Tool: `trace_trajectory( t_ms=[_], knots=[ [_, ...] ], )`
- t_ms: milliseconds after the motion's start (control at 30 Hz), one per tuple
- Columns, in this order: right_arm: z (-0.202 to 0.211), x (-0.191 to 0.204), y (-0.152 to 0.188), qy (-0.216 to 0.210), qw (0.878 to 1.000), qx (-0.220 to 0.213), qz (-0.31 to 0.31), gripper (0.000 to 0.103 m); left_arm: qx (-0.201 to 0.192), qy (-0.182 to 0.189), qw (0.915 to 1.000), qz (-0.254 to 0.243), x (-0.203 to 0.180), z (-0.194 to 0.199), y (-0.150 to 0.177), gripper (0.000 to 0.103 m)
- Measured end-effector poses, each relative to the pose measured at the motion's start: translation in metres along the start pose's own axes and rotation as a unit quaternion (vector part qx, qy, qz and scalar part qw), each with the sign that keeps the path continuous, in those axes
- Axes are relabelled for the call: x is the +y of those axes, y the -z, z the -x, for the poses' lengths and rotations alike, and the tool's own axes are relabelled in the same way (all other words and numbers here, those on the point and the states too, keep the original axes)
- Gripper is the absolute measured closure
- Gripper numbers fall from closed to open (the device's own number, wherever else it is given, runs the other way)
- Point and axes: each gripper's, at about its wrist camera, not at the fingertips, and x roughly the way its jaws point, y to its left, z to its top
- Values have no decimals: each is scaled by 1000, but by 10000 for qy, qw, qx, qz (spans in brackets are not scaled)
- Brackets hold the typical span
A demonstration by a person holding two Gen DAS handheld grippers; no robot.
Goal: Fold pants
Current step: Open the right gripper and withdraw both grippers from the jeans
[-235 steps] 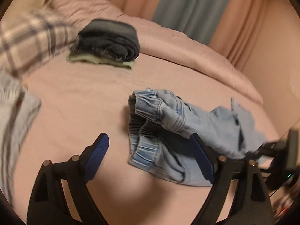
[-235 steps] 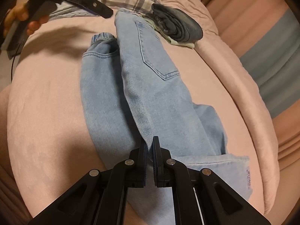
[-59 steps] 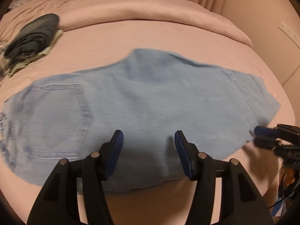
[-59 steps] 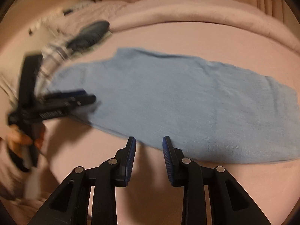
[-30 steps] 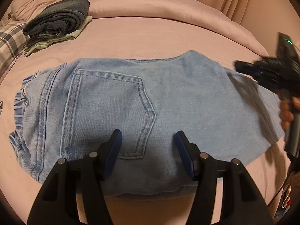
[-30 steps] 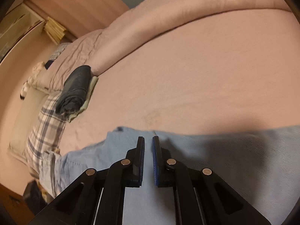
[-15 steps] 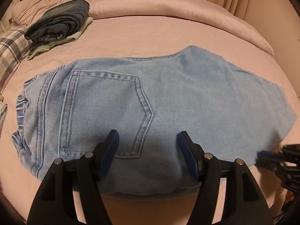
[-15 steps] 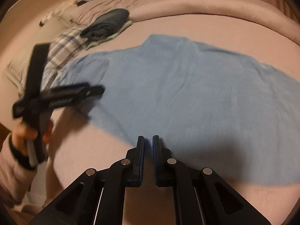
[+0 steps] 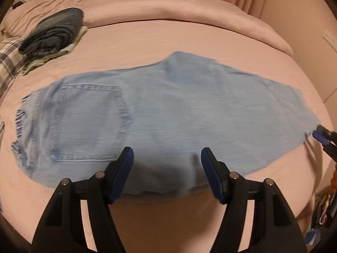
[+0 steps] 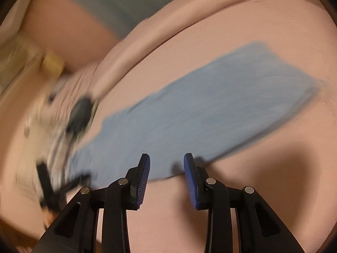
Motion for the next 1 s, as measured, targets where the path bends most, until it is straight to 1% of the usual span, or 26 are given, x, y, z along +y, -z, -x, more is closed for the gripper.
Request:
trace_trajectory(
  t_ms=[33, 100, 200, 300, 400, 467, 567, 633, 667, 700, 767, 833, 900, 1000],
  knots=[
    [10, -17, -4, 92, 9992, -209, -331, 69, 14, 81, 10000, -30, -6, -1, -1, 37],
    [23, -37, -5, 232, 9952, -508, -809, 68, 49, 225, 9997, -124, -20, -3, -3, 37],
    [42, -70, -4, 364, 9850, -853, -1453, 66, 112, 449, 9983, -352, -46, -9, -5, 37],
    [45, -85, -3, 518, 9788, -981, -1725, 65, 170, 630, 9958, -637, -74, -17, -9, 37],
    [39, -84, -7, 510, 9781, -1022, -1741, 65, 187, 780, 9924, -933, -102, -24, -12, 37],
    [33, -83, -14, 483, 9784, -1050, -1715, 65, 230, 866, 9908, -1016, -113, -28, -13, 37],
    [22, -80, -24, 445, 9771, -1104, -1763, 65, 370, 977, 9895, -993, -120, -36, -12, 37],
    [24, -91, -30, 432, 9763, -1092, -1818, 65, 578, 1077, 9886, -875, -120, -45, -8, 37],
    [26, -104, -32, 434, 9763, -1080, -1824, 65, 598, 1074, 9886, -875, -121, -47, -5, 37],
    [25, -106, -34, 458, 9762, -1080, -1823, 65, 565, 1046, 9883, -952, -123, -46, -2, 38],
    [24, -107, -36, 547, 9770, -1103, -1740, 67, 584, 1047, 9875, -1020, -126, -44, 2, 38],
    [22, -106, -39, 709, 9776, -1134, -1627, 78, 579, 1056, 9873, -1040, -127, -43, 4, 38],
    [20, -108, -41, 727, 9770, -1130, -1658, 80, 576, 1102, 9871, -1009, -126, -43, 4, 37],
    [24, -102, -41, 762, 9776, -1203, -1549, 83, 625, 1245, 9871, -795, -121, -44, 0, 37]
  ],
)
